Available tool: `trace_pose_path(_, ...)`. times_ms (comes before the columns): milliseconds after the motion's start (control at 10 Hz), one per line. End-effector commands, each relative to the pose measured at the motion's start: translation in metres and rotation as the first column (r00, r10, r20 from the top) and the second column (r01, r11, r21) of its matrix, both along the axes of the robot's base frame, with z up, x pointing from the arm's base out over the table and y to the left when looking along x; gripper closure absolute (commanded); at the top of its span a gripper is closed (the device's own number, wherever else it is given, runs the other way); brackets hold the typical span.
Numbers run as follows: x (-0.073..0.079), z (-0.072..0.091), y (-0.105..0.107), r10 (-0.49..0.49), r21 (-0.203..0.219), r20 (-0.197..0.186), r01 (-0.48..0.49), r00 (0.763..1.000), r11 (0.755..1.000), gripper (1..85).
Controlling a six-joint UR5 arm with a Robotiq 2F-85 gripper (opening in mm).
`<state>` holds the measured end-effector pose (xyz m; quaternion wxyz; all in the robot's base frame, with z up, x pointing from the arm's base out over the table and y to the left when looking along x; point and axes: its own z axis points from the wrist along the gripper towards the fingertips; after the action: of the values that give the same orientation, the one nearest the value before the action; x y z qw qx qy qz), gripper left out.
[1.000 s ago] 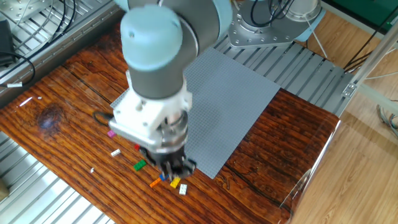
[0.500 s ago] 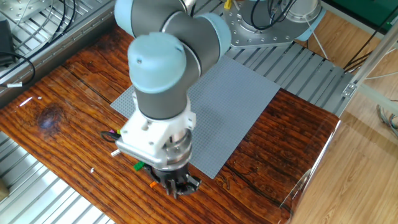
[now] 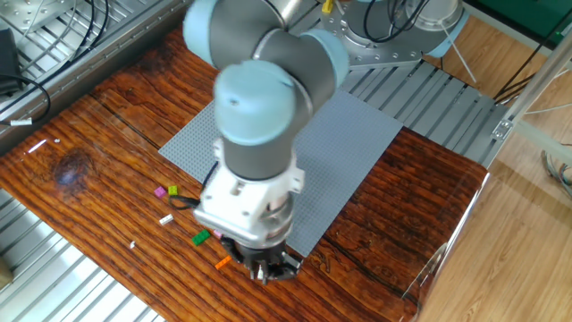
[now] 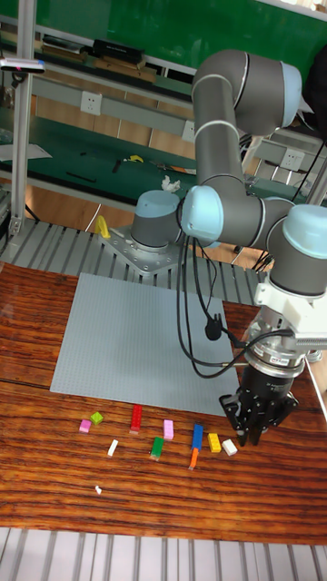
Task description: Build with small Lego blocks
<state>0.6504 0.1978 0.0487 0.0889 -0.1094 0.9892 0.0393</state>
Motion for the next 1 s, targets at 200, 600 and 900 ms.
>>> trace_pose_path(200, -0.006, -0.001, -0.009, -0.008, -0.054, -0.005, 0.008, 1.000, 0.999, 60.0)
trace_pose_path(600, -0.043, -0.004, -0.028, 0.013, -0.129, -0.147, -0.032, 0.989, 0.991, 64.3)
trace_pose_path(900, -0.024, -0.020, -0.001, 0.049, -0.038, -0.117, -0.054, 0.992, 0.998, 53.0)
